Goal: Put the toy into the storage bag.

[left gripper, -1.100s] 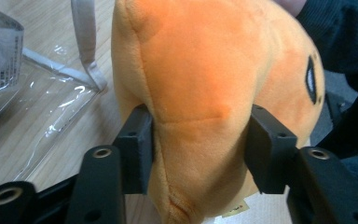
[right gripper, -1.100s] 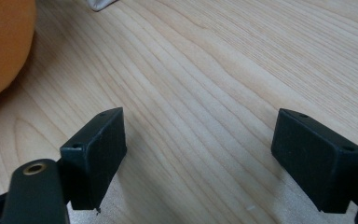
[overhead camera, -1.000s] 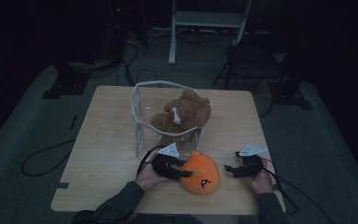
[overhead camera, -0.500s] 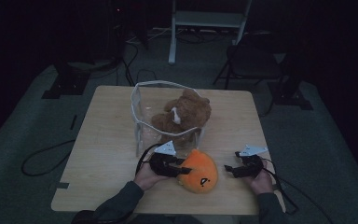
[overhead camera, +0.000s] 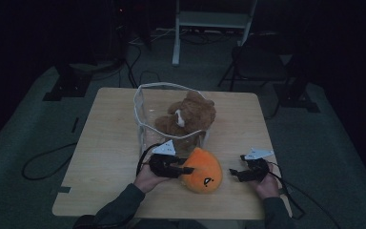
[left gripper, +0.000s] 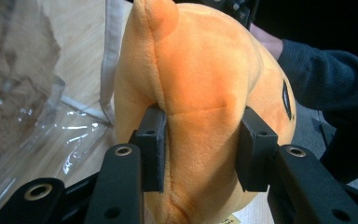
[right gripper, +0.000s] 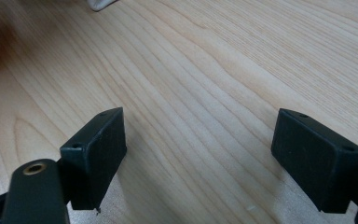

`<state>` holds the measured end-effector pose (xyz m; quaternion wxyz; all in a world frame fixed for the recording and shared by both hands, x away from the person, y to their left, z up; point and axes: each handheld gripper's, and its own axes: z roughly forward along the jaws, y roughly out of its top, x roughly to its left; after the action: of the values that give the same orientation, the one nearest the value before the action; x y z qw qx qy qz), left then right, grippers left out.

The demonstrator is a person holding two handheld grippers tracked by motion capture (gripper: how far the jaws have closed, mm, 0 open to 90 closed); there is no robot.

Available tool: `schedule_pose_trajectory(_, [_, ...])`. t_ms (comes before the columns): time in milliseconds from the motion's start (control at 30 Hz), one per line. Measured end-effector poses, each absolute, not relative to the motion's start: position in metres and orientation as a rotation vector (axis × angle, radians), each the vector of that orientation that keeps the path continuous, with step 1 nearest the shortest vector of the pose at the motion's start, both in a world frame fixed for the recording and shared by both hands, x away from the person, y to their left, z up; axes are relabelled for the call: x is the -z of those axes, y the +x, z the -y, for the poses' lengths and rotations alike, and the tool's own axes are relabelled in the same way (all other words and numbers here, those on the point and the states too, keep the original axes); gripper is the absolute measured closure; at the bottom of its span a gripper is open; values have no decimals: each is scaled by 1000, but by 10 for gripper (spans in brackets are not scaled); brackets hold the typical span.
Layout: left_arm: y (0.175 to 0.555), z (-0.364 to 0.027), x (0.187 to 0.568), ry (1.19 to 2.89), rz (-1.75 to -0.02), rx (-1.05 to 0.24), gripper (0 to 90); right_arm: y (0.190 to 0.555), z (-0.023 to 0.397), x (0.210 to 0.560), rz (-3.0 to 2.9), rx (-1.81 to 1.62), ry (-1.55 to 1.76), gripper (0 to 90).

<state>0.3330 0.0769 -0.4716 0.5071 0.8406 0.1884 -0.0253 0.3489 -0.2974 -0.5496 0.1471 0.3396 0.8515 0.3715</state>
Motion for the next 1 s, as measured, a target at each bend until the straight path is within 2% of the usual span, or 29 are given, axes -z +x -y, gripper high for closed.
schedule_pose_trajectory(1000, [320, -90, 429, 1923, -367, 75, 602, 349, 297, 549, -2451, -1071, 980, 170])
